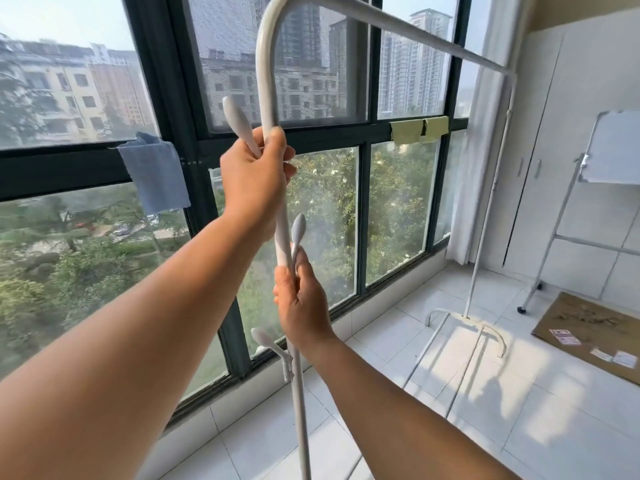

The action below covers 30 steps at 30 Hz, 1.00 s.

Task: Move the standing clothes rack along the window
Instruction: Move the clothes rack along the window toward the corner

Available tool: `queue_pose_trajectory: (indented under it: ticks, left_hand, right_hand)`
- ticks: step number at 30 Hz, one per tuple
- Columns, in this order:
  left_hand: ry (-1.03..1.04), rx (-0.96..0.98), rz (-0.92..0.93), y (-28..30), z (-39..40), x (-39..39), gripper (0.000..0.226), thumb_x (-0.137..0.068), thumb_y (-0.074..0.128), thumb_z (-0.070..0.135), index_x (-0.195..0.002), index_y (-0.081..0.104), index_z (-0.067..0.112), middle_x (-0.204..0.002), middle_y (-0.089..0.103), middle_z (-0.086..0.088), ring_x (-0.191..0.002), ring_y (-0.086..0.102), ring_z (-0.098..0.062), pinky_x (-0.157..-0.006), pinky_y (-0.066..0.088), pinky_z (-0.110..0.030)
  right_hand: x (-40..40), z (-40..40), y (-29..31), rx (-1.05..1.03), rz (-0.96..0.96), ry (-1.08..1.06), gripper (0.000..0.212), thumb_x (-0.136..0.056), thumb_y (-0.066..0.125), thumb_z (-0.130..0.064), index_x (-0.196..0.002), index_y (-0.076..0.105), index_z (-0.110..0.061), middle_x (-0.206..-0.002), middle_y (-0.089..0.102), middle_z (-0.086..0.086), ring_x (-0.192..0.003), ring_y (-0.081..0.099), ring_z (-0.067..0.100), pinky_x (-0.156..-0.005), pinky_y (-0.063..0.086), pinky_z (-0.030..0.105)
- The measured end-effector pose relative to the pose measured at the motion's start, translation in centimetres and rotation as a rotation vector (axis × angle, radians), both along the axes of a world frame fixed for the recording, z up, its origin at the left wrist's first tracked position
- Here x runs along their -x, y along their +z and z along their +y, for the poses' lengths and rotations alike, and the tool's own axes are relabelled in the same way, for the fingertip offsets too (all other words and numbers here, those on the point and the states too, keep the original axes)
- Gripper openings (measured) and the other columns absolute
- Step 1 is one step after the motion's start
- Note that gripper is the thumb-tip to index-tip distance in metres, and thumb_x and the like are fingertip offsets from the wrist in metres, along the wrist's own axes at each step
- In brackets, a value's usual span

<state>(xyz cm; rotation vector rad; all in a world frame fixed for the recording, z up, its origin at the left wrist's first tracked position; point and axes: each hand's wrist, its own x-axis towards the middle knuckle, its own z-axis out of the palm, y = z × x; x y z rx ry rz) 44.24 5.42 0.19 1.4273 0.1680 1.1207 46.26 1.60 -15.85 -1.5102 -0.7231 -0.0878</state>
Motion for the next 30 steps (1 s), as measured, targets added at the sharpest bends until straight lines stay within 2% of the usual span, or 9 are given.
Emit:
queue_pose_trajectory:
  ticks: [5,10,16,18,20,23,25,28,30]
  left_hand:
    - [-0.083,-0.009,0.028,-0.4,-3.3,-3.5,0.023,-0.092,0.054,0.019,-0.070,0.060,0.017,-0.064,0.058,0.002,-0.056,0.052,-0.009,-0.057,0.047,-0.021]
    - [-0.139,0.017,0.049,-0.3,-6.5,-6.9,0.021,-0.093,0.054,0.019,-0.073,0.061,0.017,-0.066,0.058,0.002,-0.057,0.052,-0.009,-0.061,0.046,-0.024]
    - [-0.143,-0.030,0.089,-0.5,-9.4,-10.2,0.026,-0.095,0.052,0.019,-0.070,0.058,0.020,-0.069,0.061,0.003,-0.063,0.059,-0.010,-0.070,0.050,-0.027]
    - [-0.135,-0.073,0.131,-0.5,-10.5,-11.3,0.026,-0.096,0.049,0.018,-0.071,0.057,0.020,-0.072,0.062,0.003,-0.073,0.061,-0.014,-0.076,0.051,-0.033]
    - [-0.129,-0.129,0.186,-0.5,-11.6,-12.3,0.019,-0.095,0.047,0.014,-0.081,0.060,0.016,-0.080,0.065,-0.001,-0.084,0.064,-0.019,-0.082,0.052,-0.038]
    - [-0.171,-0.191,0.235,-0.7,-12.9,-13.5,0.016,-0.092,0.045,0.005,-0.091,0.058,0.015,-0.086,0.065,0.000,-0.092,0.067,-0.021,-0.084,0.052,-0.039]
    - [-0.232,-0.222,0.244,-0.9,-13.7,-14.3,0.015,-0.092,0.047,0.004,-0.093,0.054,0.017,-0.088,0.065,0.001,-0.087,0.068,-0.020,-0.082,0.053,-0.035]
    - [-0.309,-0.275,0.263,-1.1,-14.7,-15.6,0.011,-0.094,0.049,0.008,-0.095,0.051,0.019,-0.086,0.065,0.002,-0.074,0.067,-0.013,-0.074,0.054,-0.028]
    - [-0.330,-0.308,0.280,-1.1,-15.5,-16.6,0.012,-0.095,0.049,0.011,-0.092,0.049,0.022,-0.087,0.065,0.000,-0.072,0.067,-0.013,-0.072,0.056,-0.028]
  right_hand:
    - [-4.3,-3.1,-1.0,-0.007,0.002,-0.030,0.048,-0.097,0.039,-0.030,-0.143,0.033,-0.017,-0.082,0.050,-0.005,-0.070,0.050,0.018,-0.070,0.048,0.043]
    - [-8.1,-6.1,-1.1,-0.009,0.002,-0.094,0.047,-0.097,0.040,-0.028,-0.141,0.036,-0.015,-0.076,0.045,-0.014,-0.076,0.048,0.019,-0.072,0.045,0.044]
    - [-10.9,-9.3,-1.0,-0.001,0.016,-0.146,0.049,-0.093,0.039,-0.038,-0.137,0.040,-0.015,-0.071,0.039,-0.021,-0.075,0.045,0.018,-0.070,0.041,0.044]
    - [-12.0,-10.5,-1.0,-0.008,0.038,-0.152,0.046,-0.093,0.039,-0.036,-0.132,0.043,-0.012,-0.068,0.040,-0.019,-0.066,0.044,0.015,-0.069,0.040,0.044]
    - [-13.1,-11.9,-1.0,-0.002,0.043,-0.160,0.040,-0.094,0.040,-0.035,-0.127,0.048,-0.014,-0.064,0.044,-0.016,-0.059,0.046,0.006,-0.064,0.044,0.036]
    - [-14.4,-13.9,-0.8,-0.011,0.043,-0.136,0.018,-0.092,0.040,-0.039,-0.103,0.054,-0.036,-0.056,0.047,-0.010,-0.046,0.046,0.002,-0.049,0.042,0.021]
    - [-15.3,-15.3,-0.4,-0.005,0.045,-0.128,0.013,-0.094,0.041,-0.036,-0.090,0.052,-0.042,-0.056,0.048,-0.007,-0.048,0.046,0.008,-0.048,0.042,0.023]
    - [-16.5,-17.3,0.1,0.005,0.062,-0.112,0.016,-0.097,0.041,-0.031,-0.086,0.051,-0.036,-0.060,0.049,-0.001,-0.058,0.048,0.019,-0.049,0.042,0.022]
    - [-17.5,-18.5,0.0,0.037,0.059,-0.136,0.017,-0.096,0.040,-0.034,-0.083,0.049,-0.035,-0.065,0.053,0.000,-0.061,0.050,0.019,-0.051,0.043,0.021]
